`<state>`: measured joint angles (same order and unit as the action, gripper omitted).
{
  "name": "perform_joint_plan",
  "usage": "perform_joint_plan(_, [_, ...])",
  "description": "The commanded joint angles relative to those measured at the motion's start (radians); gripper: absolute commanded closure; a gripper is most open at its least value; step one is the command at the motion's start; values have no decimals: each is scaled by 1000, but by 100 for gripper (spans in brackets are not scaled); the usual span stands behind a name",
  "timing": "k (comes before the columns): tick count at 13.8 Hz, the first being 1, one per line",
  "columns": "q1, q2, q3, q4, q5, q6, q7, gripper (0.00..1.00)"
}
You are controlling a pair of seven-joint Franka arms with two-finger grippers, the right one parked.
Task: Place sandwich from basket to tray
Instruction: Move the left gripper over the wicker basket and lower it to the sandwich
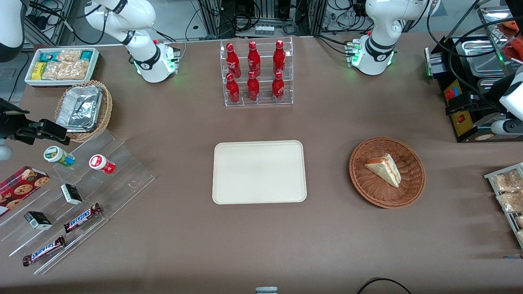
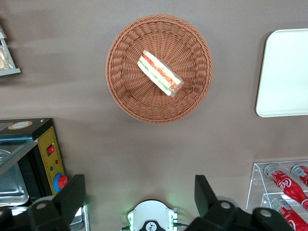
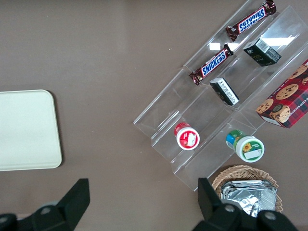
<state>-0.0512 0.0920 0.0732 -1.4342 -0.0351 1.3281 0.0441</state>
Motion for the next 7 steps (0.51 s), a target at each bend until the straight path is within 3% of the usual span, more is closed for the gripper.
perform_joint_plan(1, [-4, -12, 4, -2, 47, 2, 8, 0])
perform_joint_plan(4, [-2, 21, 5, -29, 63, 67, 3, 0])
perform_joint_plan(7, [-1, 89, 7, -70, 73, 147, -110, 0])
